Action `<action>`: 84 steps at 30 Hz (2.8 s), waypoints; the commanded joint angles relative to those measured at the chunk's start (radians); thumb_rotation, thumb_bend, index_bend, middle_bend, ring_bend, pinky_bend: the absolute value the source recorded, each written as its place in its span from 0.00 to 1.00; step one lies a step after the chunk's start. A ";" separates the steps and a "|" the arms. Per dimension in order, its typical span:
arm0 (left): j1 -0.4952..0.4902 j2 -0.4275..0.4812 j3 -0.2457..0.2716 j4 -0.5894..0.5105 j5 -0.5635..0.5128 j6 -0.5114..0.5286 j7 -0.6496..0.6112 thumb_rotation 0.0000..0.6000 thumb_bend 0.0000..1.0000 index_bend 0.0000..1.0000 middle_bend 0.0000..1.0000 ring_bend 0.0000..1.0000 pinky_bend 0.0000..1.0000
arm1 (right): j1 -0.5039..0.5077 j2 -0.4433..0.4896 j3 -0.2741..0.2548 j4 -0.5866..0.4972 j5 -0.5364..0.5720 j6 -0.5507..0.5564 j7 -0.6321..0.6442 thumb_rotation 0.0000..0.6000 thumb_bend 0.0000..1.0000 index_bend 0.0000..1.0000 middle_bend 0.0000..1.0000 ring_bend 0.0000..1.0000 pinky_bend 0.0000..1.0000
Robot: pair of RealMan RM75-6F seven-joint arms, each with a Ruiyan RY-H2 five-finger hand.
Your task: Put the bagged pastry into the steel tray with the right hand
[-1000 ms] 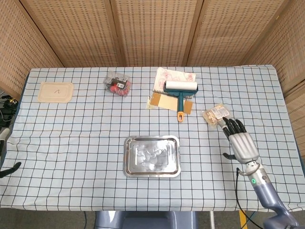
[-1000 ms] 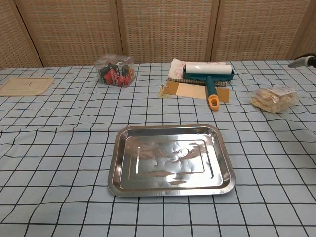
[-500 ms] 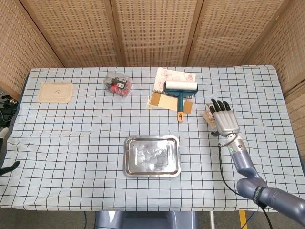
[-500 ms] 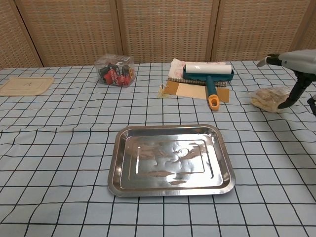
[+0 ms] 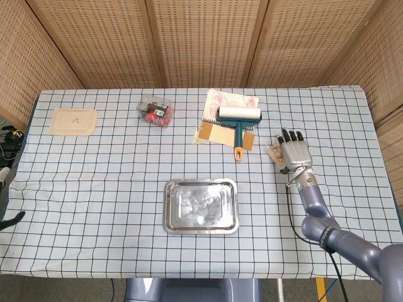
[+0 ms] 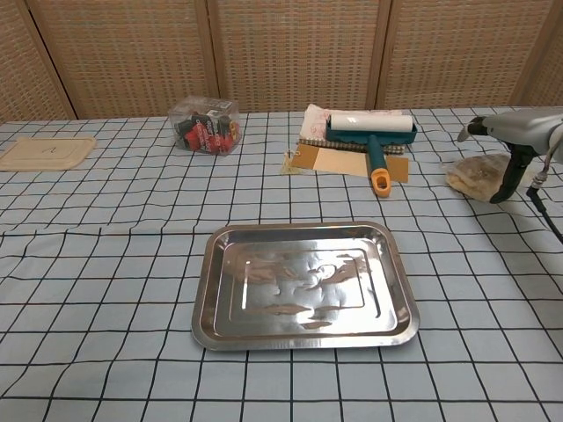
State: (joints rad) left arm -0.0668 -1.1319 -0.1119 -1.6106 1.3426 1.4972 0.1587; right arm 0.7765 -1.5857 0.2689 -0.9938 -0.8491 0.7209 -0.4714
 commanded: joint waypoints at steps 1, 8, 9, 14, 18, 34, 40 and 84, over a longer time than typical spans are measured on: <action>0.000 0.000 0.001 -0.004 0.001 0.002 0.005 1.00 0.00 0.00 0.00 0.00 0.00 | 0.029 -0.052 -0.006 0.093 0.003 -0.034 0.028 1.00 0.20 0.20 0.02 0.00 0.04; 0.004 0.003 0.004 -0.018 0.012 0.016 0.016 1.00 0.00 0.00 0.00 0.00 0.00 | 0.045 -0.154 -0.020 0.278 -0.057 -0.043 0.108 1.00 0.27 0.32 0.13 0.08 0.21; 0.005 0.004 0.005 -0.019 0.013 0.017 0.016 1.00 0.00 0.00 0.00 0.00 0.00 | 0.045 -0.166 -0.022 0.298 -0.069 -0.040 0.122 1.00 0.28 0.35 0.15 0.11 0.25; 0.007 0.006 0.005 -0.022 0.018 0.023 0.009 1.00 0.00 0.00 0.00 0.00 0.00 | 0.039 -0.209 -0.034 0.362 -0.151 0.002 0.218 1.00 0.33 0.56 0.42 0.37 0.49; 0.007 0.007 0.007 -0.023 0.016 0.019 0.010 1.00 0.00 0.00 0.00 0.00 0.00 | 0.029 -0.206 -0.040 0.343 -0.222 0.063 0.297 1.00 0.33 0.65 0.52 0.49 0.61; 0.011 0.014 0.018 -0.029 0.036 0.023 -0.004 1.00 0.00 0.00 0.00 0.00 0.00 | -0.023 -0.050 -0.007 -0.163 -0.296 0.290 0.210 1.00 0.33 0.65 0.52 0.50 0.63; 0.014 0.016 0.021 -0.032 0.050 0.031 -0.015 1.00 0.00 0.00 0.00 0.00 0.00 | -0.023 -0.059 -0.010 -0.355 -0.263 0.329 0.080 1.00 0.33 0.65 0.52 0.50 0.63; 0.027 0.051 0.017 -0.035 0.050 0.037 -0.107 1.00 0.00 0.00 0.00 0.00 0.00 | -0.013 -0.217 -0.113 -0.707 -0.167 0.540 -0.415 1.00 0.21 0.22 0.00 0.00 0.00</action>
State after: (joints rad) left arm -0.0398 -1.0817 -0.0946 -1.6454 1.3923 1.5337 0.0526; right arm 0.7746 -1.8236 0.1655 -1.6823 -0.9994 1.2411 -0.8701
